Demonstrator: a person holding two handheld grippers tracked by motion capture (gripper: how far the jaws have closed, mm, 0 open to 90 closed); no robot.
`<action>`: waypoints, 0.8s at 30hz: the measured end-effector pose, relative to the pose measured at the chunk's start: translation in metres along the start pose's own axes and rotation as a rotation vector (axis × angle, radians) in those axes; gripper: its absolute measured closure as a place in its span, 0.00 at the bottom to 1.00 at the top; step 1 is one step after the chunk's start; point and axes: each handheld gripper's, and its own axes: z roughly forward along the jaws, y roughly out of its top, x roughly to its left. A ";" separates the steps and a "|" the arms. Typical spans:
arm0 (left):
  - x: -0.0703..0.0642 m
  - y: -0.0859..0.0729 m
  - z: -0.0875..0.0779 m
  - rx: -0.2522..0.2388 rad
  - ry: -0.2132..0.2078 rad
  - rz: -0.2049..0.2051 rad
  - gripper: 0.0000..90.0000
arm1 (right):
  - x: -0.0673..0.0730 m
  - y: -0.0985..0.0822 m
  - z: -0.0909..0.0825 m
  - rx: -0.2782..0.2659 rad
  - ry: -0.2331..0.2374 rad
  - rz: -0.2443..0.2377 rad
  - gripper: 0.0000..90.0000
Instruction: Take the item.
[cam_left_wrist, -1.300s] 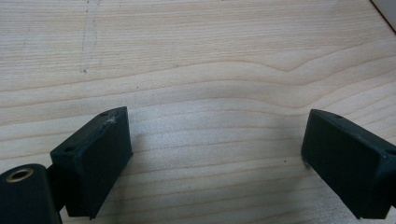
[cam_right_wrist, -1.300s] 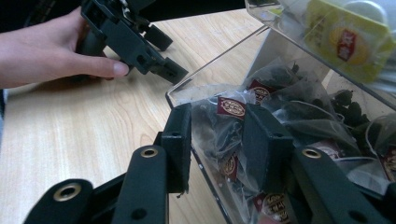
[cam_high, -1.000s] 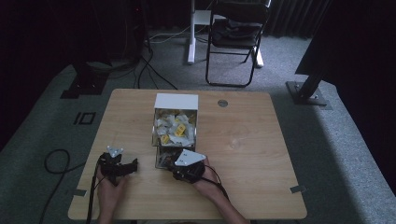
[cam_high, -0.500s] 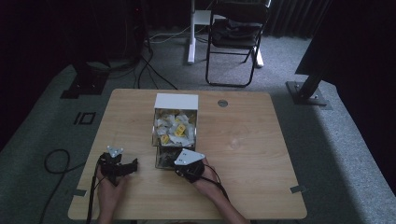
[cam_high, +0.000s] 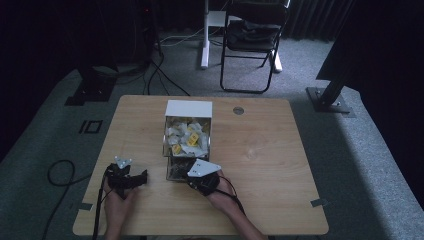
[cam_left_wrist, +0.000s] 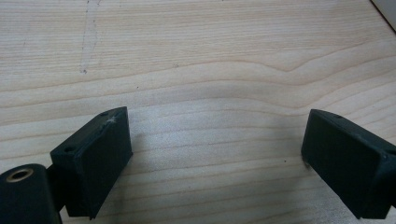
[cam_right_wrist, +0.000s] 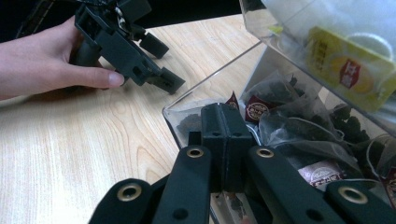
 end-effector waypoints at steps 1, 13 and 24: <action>0.000 0.000 0.000 0.000 0.000 0.000 0.10 | 0.001 0.001 -0.001 -0.004 0.000 -0.003 1.00; 0.000 0.000 0.000 0.000 0.000 0.000 0.10 | 0.001 0.005 -0.011 -0.026 -0.005 -0.014 1.00; 0.000 0.000 0.000 0.000 0.000 0.001 0.10 | 0.000 0.006 -0.020 -0.033 -0.010 -0.009 1.00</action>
